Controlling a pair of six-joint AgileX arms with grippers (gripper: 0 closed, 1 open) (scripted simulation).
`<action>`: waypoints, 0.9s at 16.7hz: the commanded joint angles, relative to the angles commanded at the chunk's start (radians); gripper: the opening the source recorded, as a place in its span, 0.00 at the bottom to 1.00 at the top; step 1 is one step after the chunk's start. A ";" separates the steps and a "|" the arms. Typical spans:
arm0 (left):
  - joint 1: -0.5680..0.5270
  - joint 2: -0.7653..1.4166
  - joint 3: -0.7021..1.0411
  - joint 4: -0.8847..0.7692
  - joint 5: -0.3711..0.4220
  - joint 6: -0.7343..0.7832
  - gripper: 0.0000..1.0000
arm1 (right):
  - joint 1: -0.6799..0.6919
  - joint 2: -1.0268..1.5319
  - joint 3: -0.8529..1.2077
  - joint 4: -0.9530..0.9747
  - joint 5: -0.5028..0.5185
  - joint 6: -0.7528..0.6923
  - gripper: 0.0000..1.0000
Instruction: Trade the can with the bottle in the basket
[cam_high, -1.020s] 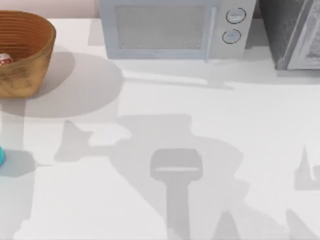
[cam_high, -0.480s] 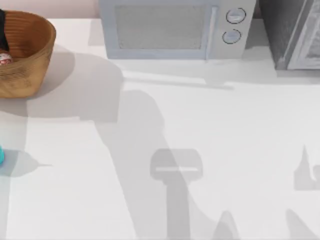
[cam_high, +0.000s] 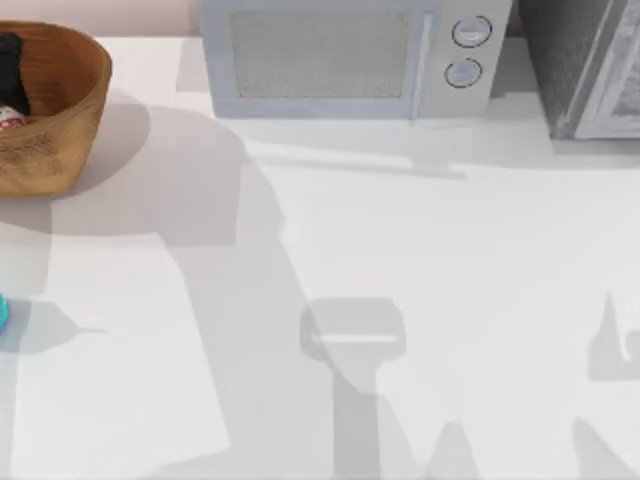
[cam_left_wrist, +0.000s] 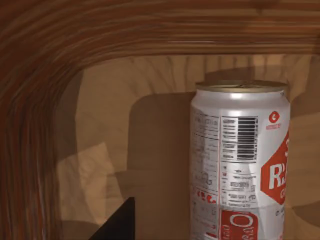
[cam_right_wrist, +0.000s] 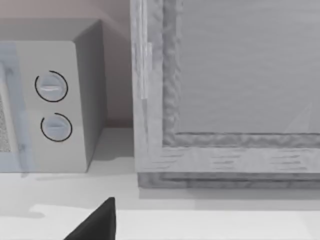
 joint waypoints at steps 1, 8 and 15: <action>0.000 0.000 0.000 0.000 0.000 0.000 1.00 | 0.000 0.000 0.000 0.000 0.000 0.000 1.00; -0.020 0.025 -0.084 0.114 -0.002 -0.021 1.00 | 0.000 0.000 0.000 0.000 0.000 0.000 1.00; -0.032 0.044 -0.144 0.198 -0.004 -0.033 1.00 | 0.000 0.000 0.000 0.000 0.000 0.000 1.00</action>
